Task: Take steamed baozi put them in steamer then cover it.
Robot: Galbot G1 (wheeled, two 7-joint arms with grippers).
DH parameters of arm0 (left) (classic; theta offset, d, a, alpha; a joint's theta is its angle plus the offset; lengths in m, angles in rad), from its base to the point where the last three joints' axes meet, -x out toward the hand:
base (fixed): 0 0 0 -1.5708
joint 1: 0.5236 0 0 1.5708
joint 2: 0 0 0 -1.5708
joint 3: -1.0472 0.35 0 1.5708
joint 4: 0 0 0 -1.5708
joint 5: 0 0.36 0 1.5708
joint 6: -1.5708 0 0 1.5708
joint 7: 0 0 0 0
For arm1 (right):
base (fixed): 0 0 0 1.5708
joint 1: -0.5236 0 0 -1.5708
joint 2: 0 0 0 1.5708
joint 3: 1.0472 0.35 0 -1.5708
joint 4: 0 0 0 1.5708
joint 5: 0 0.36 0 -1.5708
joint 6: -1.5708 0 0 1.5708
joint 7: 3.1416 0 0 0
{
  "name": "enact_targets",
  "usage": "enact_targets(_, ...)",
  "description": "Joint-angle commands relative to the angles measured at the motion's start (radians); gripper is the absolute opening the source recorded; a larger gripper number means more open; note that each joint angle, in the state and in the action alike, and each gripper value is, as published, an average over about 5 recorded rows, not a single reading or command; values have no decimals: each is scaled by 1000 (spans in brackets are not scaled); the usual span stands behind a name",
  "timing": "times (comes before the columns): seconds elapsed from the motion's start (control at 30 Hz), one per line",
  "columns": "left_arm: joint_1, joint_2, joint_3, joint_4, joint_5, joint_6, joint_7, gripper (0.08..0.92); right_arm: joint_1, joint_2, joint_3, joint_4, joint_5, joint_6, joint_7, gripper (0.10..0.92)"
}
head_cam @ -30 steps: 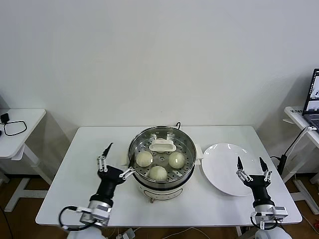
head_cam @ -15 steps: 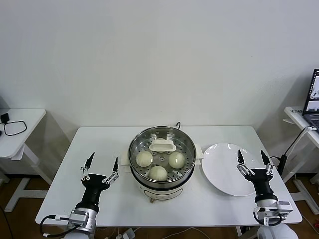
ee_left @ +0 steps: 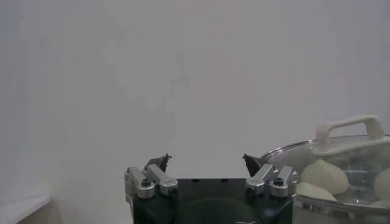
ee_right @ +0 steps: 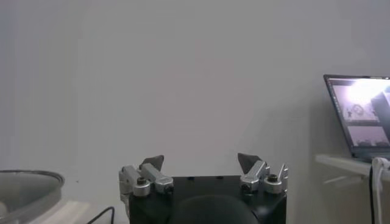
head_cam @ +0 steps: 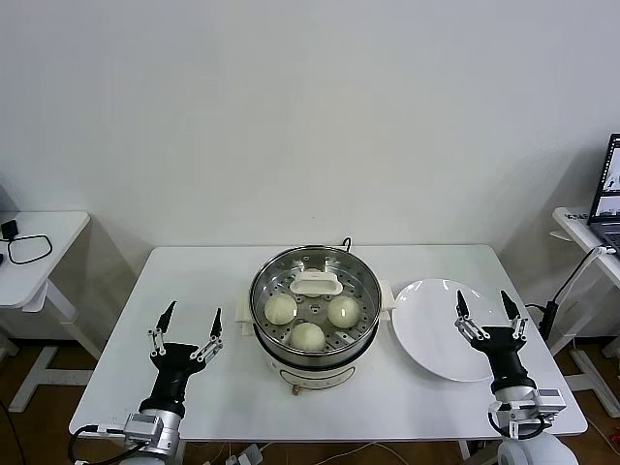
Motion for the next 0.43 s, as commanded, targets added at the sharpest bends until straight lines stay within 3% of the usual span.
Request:
enact_targets(0.03, 5, 2, -15, 8, -19, -12, 7, 823, -10, 3, 0, 17, -6, -13, -8, 823)
enact_targets(0.43, 21, 23, -5, 3, -17, -26, 15, 823, -40, 9, 8, 30, -11, -14, -17, 823)
